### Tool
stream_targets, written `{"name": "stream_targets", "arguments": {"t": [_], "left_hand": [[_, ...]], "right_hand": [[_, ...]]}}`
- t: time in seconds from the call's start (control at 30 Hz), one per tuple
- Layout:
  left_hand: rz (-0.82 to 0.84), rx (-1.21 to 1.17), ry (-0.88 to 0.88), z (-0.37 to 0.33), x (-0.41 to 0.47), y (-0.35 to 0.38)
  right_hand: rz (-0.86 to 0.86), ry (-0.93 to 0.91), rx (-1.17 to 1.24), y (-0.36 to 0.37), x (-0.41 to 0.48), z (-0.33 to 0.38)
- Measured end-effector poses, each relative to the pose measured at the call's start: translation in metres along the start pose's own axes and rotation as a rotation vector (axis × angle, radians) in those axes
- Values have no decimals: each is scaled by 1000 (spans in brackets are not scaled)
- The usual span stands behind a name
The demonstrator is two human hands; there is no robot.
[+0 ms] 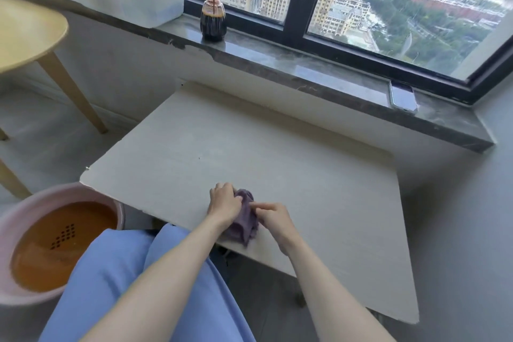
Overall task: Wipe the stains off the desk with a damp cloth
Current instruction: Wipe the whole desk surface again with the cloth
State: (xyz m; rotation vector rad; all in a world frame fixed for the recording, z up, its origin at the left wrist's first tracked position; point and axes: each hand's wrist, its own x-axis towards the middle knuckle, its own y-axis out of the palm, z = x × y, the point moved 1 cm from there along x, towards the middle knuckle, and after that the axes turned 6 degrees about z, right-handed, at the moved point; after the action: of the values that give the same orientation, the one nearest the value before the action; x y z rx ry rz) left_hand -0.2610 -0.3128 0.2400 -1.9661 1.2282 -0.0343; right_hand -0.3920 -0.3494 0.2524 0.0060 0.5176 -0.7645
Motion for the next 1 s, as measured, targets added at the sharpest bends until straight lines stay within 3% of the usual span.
{"name": "stream_targets", "arguments": {"t": [0.17,0.3,0.43,0.57,0.63,0.77,0.87,0.93,1.0], "left_hand": [[139,-474,-35,-8,-13,-31],[213,-728,-56,-10,-32,-50],[261,-926,-71,-5,-42,-58],[204,-939,-94,15,-44,-65],[81,-843,-82,21,-41,-76],[-248,-220,-25,31,-19,-124],[-416,-13,54,41,-7,-146],[-331,108,137,54,-2,-141],[-119,196,180,74,-1,-121]], "right_hand": [[-195,68,260,-15,-13,18],[-68,91,452,5,-12,27],[-99,27,409,25,-10,41],[-184,60,280,44,-3,48],[-208,62,240,54,2,52],[-196,72,120,77,19,64],[-167,63,22,85,32,71],[-153,59,-52,89,42,72],[-154,55,-183,93,54,68]]}}
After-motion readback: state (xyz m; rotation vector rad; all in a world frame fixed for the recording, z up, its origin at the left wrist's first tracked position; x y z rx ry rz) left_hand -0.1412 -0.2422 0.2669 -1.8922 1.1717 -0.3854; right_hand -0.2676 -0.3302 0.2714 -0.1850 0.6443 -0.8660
